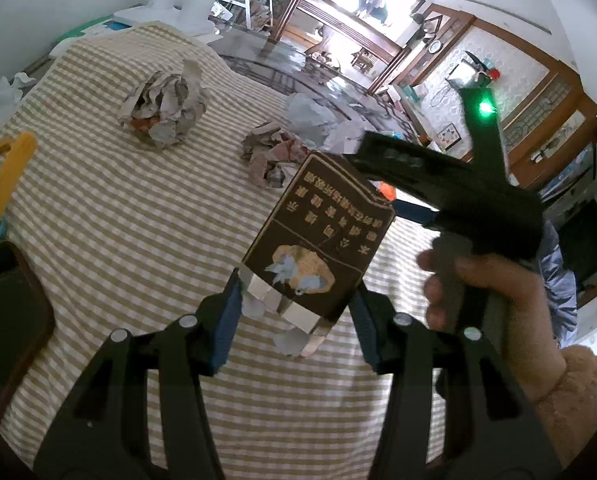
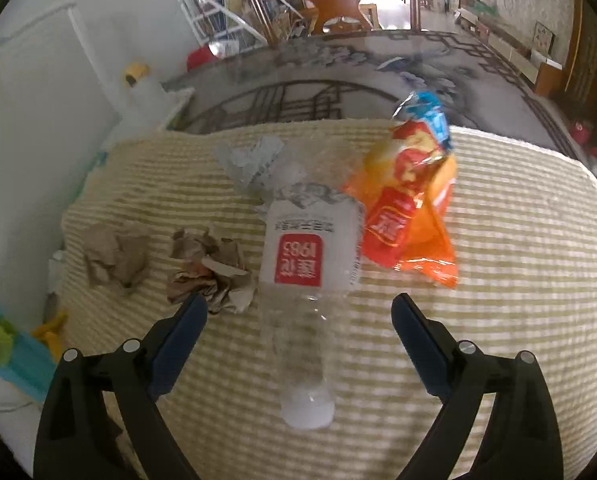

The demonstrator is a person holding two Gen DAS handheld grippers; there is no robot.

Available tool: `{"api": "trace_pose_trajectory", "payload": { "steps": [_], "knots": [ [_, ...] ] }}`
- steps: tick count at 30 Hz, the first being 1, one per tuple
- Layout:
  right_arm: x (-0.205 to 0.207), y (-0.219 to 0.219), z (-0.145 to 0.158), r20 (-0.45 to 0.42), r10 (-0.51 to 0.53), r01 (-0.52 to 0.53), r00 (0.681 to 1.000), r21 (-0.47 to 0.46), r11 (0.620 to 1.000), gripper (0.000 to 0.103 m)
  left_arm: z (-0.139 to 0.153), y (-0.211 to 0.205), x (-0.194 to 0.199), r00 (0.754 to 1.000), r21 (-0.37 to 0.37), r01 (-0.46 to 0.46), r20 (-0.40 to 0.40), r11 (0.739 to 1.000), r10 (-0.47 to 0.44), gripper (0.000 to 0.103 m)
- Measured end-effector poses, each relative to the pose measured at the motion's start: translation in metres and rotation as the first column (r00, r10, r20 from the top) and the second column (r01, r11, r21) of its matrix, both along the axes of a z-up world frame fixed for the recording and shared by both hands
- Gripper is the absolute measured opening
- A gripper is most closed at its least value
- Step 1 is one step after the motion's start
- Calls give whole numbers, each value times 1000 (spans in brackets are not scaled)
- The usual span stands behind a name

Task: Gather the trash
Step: 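Grasp the clear water bottle with the right tool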

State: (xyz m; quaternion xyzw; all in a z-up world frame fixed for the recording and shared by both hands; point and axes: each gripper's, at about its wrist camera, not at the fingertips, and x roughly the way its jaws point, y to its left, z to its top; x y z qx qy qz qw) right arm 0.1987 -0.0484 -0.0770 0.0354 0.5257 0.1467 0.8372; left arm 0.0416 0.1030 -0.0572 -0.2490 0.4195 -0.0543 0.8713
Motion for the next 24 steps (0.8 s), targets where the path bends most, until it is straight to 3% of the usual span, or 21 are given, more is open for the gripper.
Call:
{"api": "trace_pose_trajectory", "payload": {
  "steps": [7,8,11,12,20,24],
  "knots": [
    [2,8,-28,-84,11,-11,996,6,1000,87,0,1,1,1000,-2,0,-4,1000,0,49],
    [1,9,-31,-96,17,-16,995,10,1000,83,0,1,2,1000,-2,-1,-6,1000,1,49],
    [-2,15,-35,-111,51,-51,993,-2,999,48,-1,2,2,1000,-4,-3,-11,1000,3,49],
    [-5,15,-34,-113,57,-56,992,5,998,45,-1,2,2,1000,-4,-4,-12,1000,4,49],
    [-34,-7,-23,-98,94,-86,991,79,993,45,-3,2,3,1000,-3,-5,-21,1000,5,49],
    [-60,-25,-19,-96,122,-117,988,56,992,45,-3,2,4,1000,-3,-5,-21,1000,5,49]
  ]
}}
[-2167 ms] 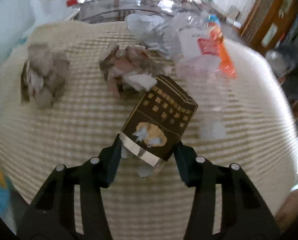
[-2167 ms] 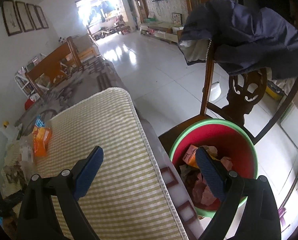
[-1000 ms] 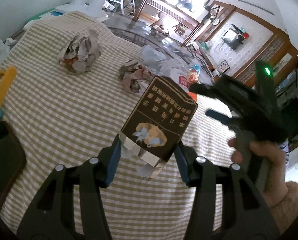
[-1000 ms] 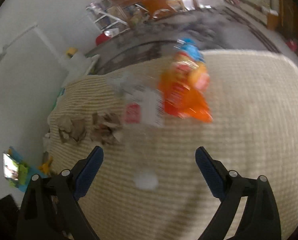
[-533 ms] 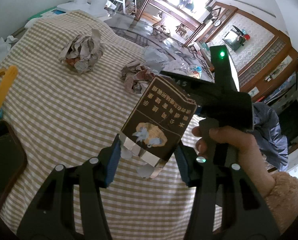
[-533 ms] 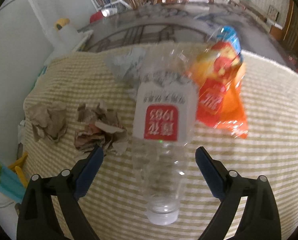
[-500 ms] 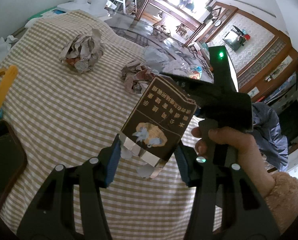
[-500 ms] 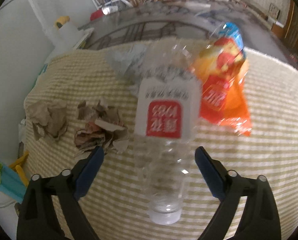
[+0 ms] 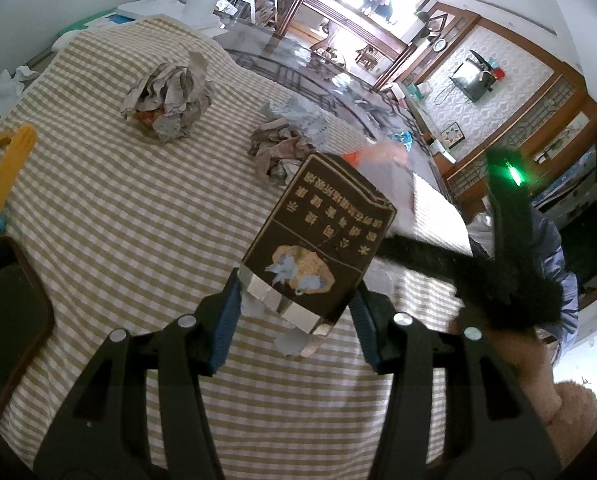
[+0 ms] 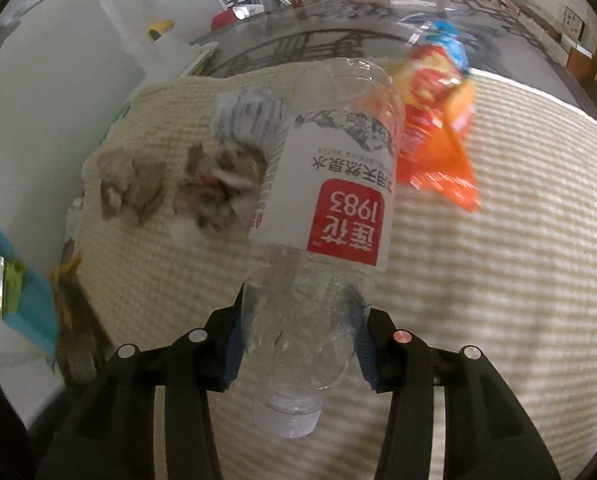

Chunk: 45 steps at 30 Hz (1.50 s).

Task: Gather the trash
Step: 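Grasp the clear water bottle with the right tool, then lift the water bottle with the right tool while the left tool holds the brown carton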

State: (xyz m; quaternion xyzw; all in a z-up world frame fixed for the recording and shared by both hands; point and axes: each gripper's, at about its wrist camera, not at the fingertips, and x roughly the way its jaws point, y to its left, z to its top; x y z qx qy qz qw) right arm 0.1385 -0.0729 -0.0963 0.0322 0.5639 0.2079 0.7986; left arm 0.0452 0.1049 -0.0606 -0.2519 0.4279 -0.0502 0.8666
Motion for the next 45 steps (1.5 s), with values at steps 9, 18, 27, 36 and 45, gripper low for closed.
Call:
{"api": "trace_pose_trajectory", "payload": {
  "steps": [9,18,27,36,45],
  "knots": [
    [-60,-49,2,1,16,-16,1000,-42,999,45,-5,-1,2,1000,1,1,-17,1000,-1,49],
    [-75,-80,-12,-48,-22,22,999,-3,1000,46,-14,3,4,999,-27,-3,-45,1000,1,49],
    [-71,-88,-7,-15,-73,74,997,44,996,74,-18,0,8,998,-9,4,-60,1000,-4,49],
    [-63,-91,-11,-16,-94,95,995,54,994,76,-20,-7,12,997,9,13,-70,1000,-13,49],
    [-65,-91,-11,6,-75,75,997,26,997,51,-22,-9,13,997,16,20,-71,1000,-19,49]
  ]
}}
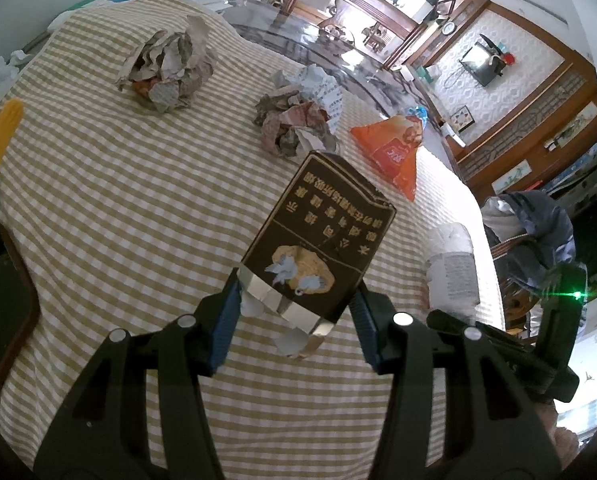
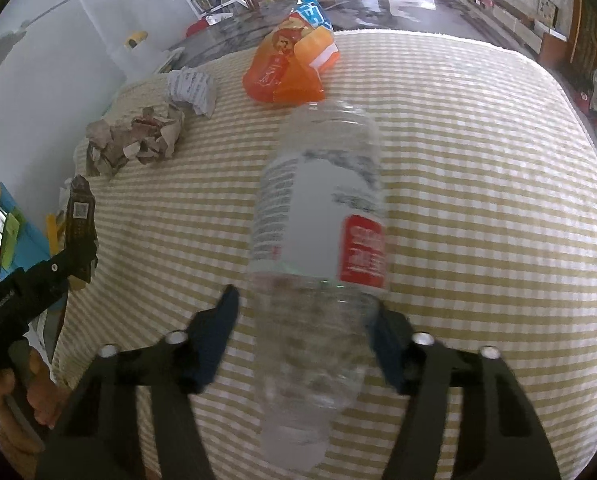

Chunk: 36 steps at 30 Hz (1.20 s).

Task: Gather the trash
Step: 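Lift the water bottle with the right tool while the left tool holds the brown carton, then carry bottle and carton over the red bin and open both tools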

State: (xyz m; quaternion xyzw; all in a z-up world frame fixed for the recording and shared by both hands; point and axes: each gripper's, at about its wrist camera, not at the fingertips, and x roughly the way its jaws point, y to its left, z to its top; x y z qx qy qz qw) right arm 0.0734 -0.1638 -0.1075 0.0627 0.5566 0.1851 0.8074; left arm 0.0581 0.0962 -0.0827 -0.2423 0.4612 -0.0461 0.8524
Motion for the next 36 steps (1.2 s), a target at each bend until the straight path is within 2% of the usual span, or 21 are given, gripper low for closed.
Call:
{"api": "trace_pose_trajectory", "payload": {
  "steps": [4,11,19,23,30,36],
  "knots": [
    [-1,-2,0,-10,-2,3,1000,29,1000,51,1,-2,0,1000,0,10,11,1000,-10,49],
    [-3,-13,15,27,-25,23,999,65,998,51,3,-4,-1,999,-13,27,42,1000,-26,49],
    [-8,-53,41,85,-82,75,993,82,994,51,1,-9,1,998,-16,42,47,999,-41,49],
    [-14,-86,57,156,-142,135,978,52,989,51,0,-15,1,997,-5,54,51,999,-53,49],
    [-17,-135,67,237,-299,285,924,92,954,51,8,-25,-4,993,71,50,101,996,-57,49],
    [-22,-170,66,215,-374,347,902,152,925,51,17,-43,-7,987,166,54,137,985,-78,49]
  ]
}}
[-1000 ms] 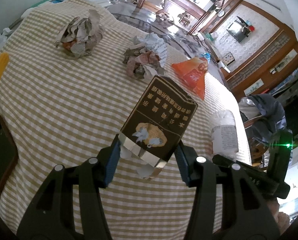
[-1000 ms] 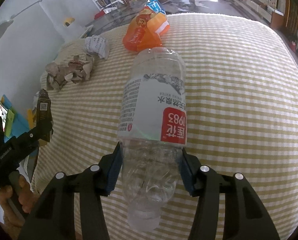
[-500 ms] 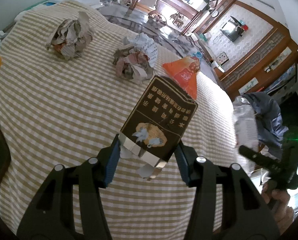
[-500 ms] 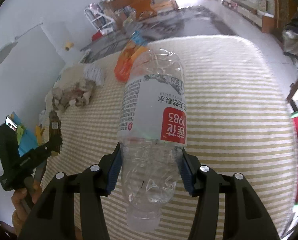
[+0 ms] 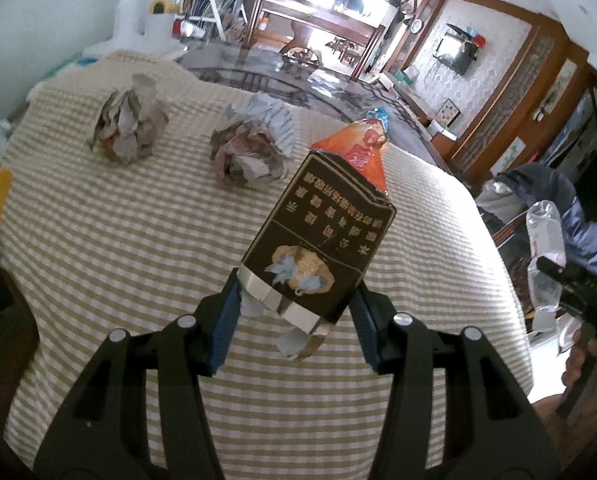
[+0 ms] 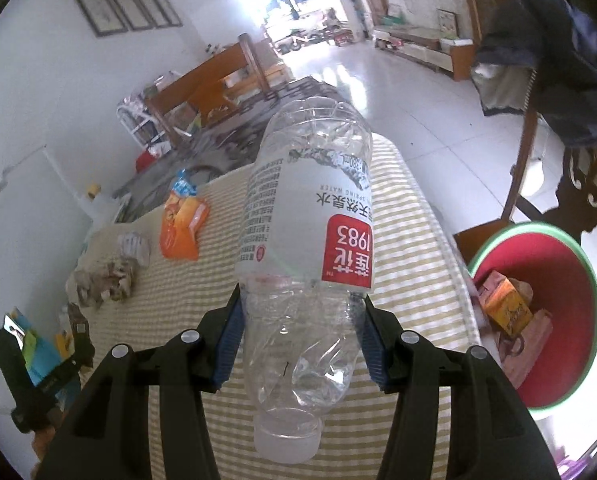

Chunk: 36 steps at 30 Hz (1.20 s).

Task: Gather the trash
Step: 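Carry bottle and carton over the red bin and open both tools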

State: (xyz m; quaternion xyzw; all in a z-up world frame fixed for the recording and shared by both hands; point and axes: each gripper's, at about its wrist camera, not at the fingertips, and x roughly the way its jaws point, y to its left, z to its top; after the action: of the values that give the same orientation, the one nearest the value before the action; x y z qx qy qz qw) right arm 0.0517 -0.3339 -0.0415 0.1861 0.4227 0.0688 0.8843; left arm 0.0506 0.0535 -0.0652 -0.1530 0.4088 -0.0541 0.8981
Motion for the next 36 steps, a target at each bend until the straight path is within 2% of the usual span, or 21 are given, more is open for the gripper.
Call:
{"api": "trace_pose_trajectory", "payload": {
  "steps": [6,11,16,19,23,26,28,31,33,36],
  "knots": [
    [-10,-26,2,4,-39,39,999,29,999,51,12,-24,-3,999,56,25,33,998,-27,49],
    [-17,-43,3,5,-71,71,997,56,996,51,20,-53,-3,995,62,77,51,995,-80,49],
    [-24,-63,11,35,-125,122,991,75,990,51,26,-99,1,980,38,187,56,982,-189,49],
    [-29,-85,15,50,-189,183,981,110,977,51,27,-132,6,963,-10,265,54,964,-264,49],
    [-34,-115,14,40,-262,254,964,151,955,51,24,-181,17,928,-99,372,39,923,-370,49],
    [-40,-142,17,51,-349,342,936,103,934,51,21,-219,21,898,-106,441,34,891,-440,49],
    [-46,-162,15,49,-407,400,912,105,910,51,16,-245,26,875,-127,483,20,866,-485,49],
    [-53,-187,4,1,-473,466,881,158,870,51,9,-277,36,846,-184,523,-5,832,-533,49],
    [-55,-196,-2,-22,-487,482,873,188,856,51,3,-301,44,824,-226,548,-24,805,-567,49],
    [-58,-201,1,-12,-515,508,857,182,842,51,-2,-331,52,794,-249,580,-40,776,-607,49]
  ]
}}
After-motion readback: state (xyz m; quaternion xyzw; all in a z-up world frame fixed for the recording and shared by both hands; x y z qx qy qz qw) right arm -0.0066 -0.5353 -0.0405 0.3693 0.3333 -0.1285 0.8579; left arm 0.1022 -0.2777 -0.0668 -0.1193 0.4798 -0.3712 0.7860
